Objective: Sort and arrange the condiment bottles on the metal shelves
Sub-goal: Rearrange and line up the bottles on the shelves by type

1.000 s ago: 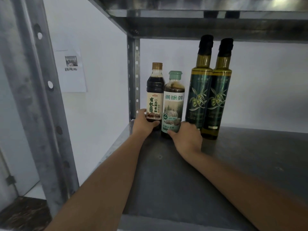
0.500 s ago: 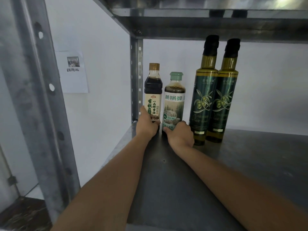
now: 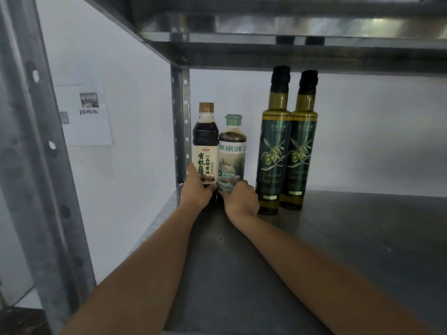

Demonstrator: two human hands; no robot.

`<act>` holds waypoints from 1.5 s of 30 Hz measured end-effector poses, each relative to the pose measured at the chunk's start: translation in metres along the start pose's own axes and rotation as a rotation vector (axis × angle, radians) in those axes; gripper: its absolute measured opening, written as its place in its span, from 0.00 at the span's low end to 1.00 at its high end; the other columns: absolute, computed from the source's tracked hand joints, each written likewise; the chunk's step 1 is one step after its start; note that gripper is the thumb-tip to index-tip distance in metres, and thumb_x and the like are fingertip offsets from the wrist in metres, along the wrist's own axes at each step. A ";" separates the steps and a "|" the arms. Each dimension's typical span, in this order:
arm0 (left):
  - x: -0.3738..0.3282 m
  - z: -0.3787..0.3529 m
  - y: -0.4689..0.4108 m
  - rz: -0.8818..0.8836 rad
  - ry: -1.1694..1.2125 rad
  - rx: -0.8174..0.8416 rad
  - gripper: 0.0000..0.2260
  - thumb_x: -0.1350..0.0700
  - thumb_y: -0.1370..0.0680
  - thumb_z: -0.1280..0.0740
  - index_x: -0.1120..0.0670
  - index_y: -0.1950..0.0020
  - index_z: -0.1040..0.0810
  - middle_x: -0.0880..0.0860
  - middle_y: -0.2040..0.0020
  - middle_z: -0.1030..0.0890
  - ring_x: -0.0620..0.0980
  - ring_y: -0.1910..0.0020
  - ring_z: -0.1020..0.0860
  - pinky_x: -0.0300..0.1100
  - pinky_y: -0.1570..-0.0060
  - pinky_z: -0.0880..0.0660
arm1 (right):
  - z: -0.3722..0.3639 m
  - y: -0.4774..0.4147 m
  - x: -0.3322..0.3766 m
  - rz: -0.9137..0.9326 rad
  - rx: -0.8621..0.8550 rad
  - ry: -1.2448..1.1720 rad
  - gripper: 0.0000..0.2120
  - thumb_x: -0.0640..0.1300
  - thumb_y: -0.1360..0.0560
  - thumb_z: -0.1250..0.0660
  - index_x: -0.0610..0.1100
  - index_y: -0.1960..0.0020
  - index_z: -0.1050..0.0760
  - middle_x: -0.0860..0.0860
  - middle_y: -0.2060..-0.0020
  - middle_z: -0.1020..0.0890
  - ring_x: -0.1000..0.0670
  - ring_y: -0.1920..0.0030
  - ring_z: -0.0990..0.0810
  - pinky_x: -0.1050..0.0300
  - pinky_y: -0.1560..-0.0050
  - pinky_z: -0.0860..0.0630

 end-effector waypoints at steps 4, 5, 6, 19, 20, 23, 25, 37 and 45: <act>-0.012 0.013 0.017 -0.021 -0.135 -0.247 0.22 0.57 0.26 0.31 0.59 0.37 0.35 0.59 0.40 0.26 0.58 0.40 0.26 0.53 0.47 0.26 | 0.021 0.021 -0.015 0.156 0.043 -0.018 0.16 0.44 0.25 0.33 0.42 0.39 0.27 0.45 0.44 0.20 0.44 0.44 0.21 0.53 0.48 0.23; -0.021 0.019 0.025 -0.063 -0.174 -0.369 0.19 0.57 0.25 0.33 0.60 0.38 0.34 0.59 0.41 0.27 0.58 0.41 0.27 0.51 0.49 0.27 | 0.033 0.026 -0.025 0.175 0.033 -0.051 0.10 0.43 0.26 0.34 0.43 0.44 0.24 0.47 0.48 0.19 0.46 0.46 0.20 0.54 0.49 0.22; -0.032 0.023 0.035 -0.130 -0.196 -0.448 0.16 0.57 0.24 0.34 0.60 0.39 0.33 0.59 0.42 0.27 0.57 0.43 0.28 0.49 0.53 0.28 | 0.046 0.028 -0.037 0.176 0.009 -0.089 0.06 0.42 0.26 0.34 0.45 0.50 0.22 0.48 0.53 0.17 0.47 0.50 0.19 0.55 0.52 0.23; -0.073 -0.074 0.062 -0.128 -0.281 0.191 0.24 0.47 0.29 0.27 0.57 0.40 0.30 0.55 0.43 0.21 0.55 0.44 0.22 0.52 0.49 0.23 | 0.097 -0.042 -0.144 -0.078 0.028 -0.506 0.41 0.39 0.34 0.23 0.44 0.27 0.40 0.44 0.32 0.30 0.44 0.36 0.28 0.51 0.37 0.29; -0.072 -0.075 0.060 -0.123 -0.283 0.188 0.23 0.48 0.29 0.27 0.57 0.41 0.29 0.55 0.44 0.20 0.55 0.45 0.22 0.52 0.49 0.23 | 0.092 -0.046 -0.140 -0.055 0.056 -0.532 0.42 0.39 0.35 0.22 0.44 0.26 0.40 0.44 0.32 0.30 0.45 0.36 0.27 0.50 0.37 0.29; -0.071 -0.078 0.054 -0.120 -0.300 0.167 0.22 0.48 0.28 0.27 0.58 0.41 0.29 0.56 0.45 0.20 0.56 0.45 0.22 0.52 0.49 0.23 | 0.080 -0.057 -0.132 0.012 0.101 -0.521 0.38 0.38 0.36 0.22 0.42 0.30 0.34 0.44 0.37 0.24 0.48 0.43 0.24 0.54 0.43 0.27; -0.069 -0.080 0.049 -0.121 -0.323 0.154 0.23 0.47 0.28 0.27 0.58 0.42 0.29 0.56 0.45 0.20 0.56 0.46 0.22 0.52 0.50 0.23 | 0.077 -0.061 -0.130 0.032 0.115 -0.512 0.34 0.38 0.36 0.22 0.41 0.34 0.31 0.44 0.40 0.22 0.49 0.47 0.24 0.57 0.49 0.28; -0.073 -0.080 0.045 -0.115 -0.418 0.113 0.22 0.47 0.27 0.28 0.60 0.42 0.29 0.58 0.46 0.21 0.58 0.46 0.22 0.46 0.58 0.29 | 0.067 -0.065 -0.128 0.065 0.121 -0.501 0.32 0.40 0.36 0.22 0.41 0.35 0.30 0.45 0.42 0.22 0.47 0.43 0.23 0.52 0.42 0.26; -0.074 -0.082 0.046 -0.112 -0.449 0.119 0.22 0.46 0.27 0.29 0.59 0.43 0.29 0.58 0.46 0.21 0.58 0.46 0.22 0.47 0.58 0.27 | 0.070 -0.059 -0.129 0.047 0.143 -0.512 0.32 0.40 0.36 0.22 0.42 0.35 0.30 0.46 0.42 0.22 0.48 0.43 0.23 0.53 0.41 0.26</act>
Point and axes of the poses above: each hand's wrist, its own y-axis away from the middle knuckle, its own z-axis out of the back of the hand, x = y × z, the point moved 4 cm from there along -y, towards the middle knuckle
